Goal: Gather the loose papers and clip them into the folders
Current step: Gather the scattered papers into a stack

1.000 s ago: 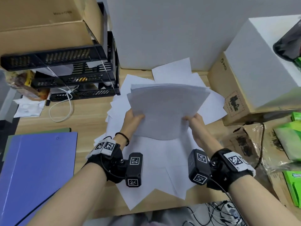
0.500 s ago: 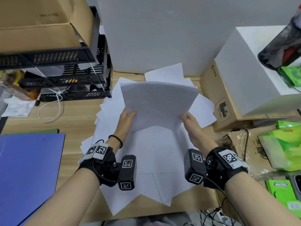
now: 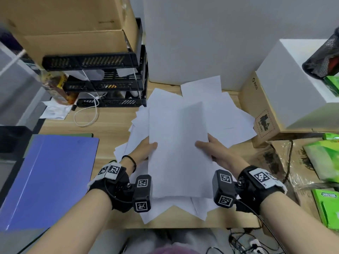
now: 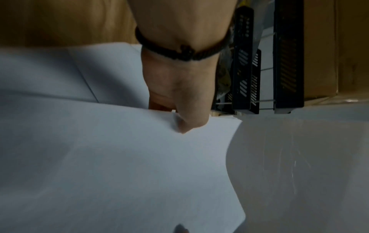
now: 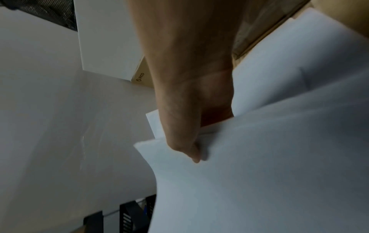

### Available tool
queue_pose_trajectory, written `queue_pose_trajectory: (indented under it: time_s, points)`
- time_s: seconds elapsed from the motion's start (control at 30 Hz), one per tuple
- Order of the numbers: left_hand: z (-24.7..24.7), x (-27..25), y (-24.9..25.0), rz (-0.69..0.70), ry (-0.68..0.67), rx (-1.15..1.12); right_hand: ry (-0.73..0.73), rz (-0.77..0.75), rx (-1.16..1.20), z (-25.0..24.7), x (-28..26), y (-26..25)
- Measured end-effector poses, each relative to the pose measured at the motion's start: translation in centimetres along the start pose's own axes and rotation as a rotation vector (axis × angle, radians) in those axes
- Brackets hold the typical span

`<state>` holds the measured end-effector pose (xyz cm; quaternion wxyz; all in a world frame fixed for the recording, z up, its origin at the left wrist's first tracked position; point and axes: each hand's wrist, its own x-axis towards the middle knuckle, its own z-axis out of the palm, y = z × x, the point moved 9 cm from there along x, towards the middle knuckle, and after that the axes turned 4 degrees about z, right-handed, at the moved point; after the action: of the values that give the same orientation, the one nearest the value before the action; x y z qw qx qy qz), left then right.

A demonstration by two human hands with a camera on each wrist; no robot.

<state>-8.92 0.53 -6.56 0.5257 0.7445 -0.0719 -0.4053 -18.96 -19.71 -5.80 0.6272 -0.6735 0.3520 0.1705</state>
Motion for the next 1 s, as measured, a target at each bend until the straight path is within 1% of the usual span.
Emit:
queue_pose_trajectory:
  time_s: [0.03,0.07,0.13,0.17,0.23,0.27,0.3,0.33,0.37,0.43,0.5,0.57,0.6,0.63,0.7,0.77,0.8,0.83,0.93,1.0]
  points:
    - [-0.5,-0.7,-0.5,-0.006,-0.014,0.01,-0.023,0.003,-0.05,1.3,-0.6,0.4]
    - [-1.4,-1.3,-1.1,-0.019,0.019,0.009,-0.019,0.004,-0.099,2.2,-1.2,0.4]
    - [-4.1,-2.2,-2.2,-0.066,0.175,-0.056,-0.008,-0.031,-0.167,3.5,-2.3,0.0]
    - [-5.8,-2.5,-2.6,-0.054,0.269,-0.05,0.002,-0.055,-0.195,4.0,-2.6,-0.4]
    - [-9.0,-3.4,-1.9,0.031,0.435,0.076,0.02,-0.082,-0.281,4.9,-3.6,-1.6]
    - [-9.9,-3.7,-1.2,0.097,0.467,0.143,0.009,-0.09,-0.337,5.7,-4.0,-2.3]
    - [-10.2,-4.0,0.0,0.167,0.452,0.204,-0.018,-0.102,-0.393,6.5,-4.5,-3.0]
    - [-10.1,-4.0,1.0,0.229,0.404,0.252,-0.056,-0.12,-0.46,7.6,-5.0,-3.8]
    - [-9.6,-4.2,2.1,0.269,0.325,0.286,-0.087,-0.143,-0.527,8.6,-5.5,-4.7]
    - [-8.8,-4.6,3.4,0.293,0.166,0.312,-0.112,-0.194,-0.633,10.0,-6.3,-6.3]
    - [-8.7,-5.4,4.2,0.312,0.074,0.339,-0.096,-0.233,-0.693,10.4,-6.9,-7.5]
    - [-9.2,-6.3,4.0,0.306,0.044,0.3,-0.092,-0.22,-0.643,10.0,-6.9,-7.5]
    - [-9.7,-6.5,3.6,0.296,0.046,0.261,-0.114,-0.192,-0.604,9.9,-6.9,-6.9]
    - [-10.2,-6.8,3.0,0.284,0.058,0.218,-0.149,-0.16,-0.585,9.9,-6.9,-6.1]
    - [-11.5,-7.0,1.1,0.252,0.108,0.133,-0.198,-0.11,-0.62,9.8,-6.5,-4.0]
    - [-12.7,-7.1,-1.6,0.209,0.147,0.043,-0.179,-0.069,-0.609,9.2,-5.9,-1.6]
    - [-13.5,-7.1,-3.3,0.182,0.17,0.013,-0.147,-0.057,-0.552,8.7,-5.5,-0.4]
    - [-14.2,-7.3,-4.9,0.154,0.194,-0.013,-0.117,-0.043,-0.447,8.3,-5.2,0.9]
    - [-15.7,-7.2,-10.0,0.041,0.265,-0.127,-0.055,-0.026,-0.07,7.7,-4.5,3.7]
    - [-15.5,-7.1,-11.2,0.016,0.298,-0.191,-0.029,-0.049,0.036,7.9,-4.2,4.0]
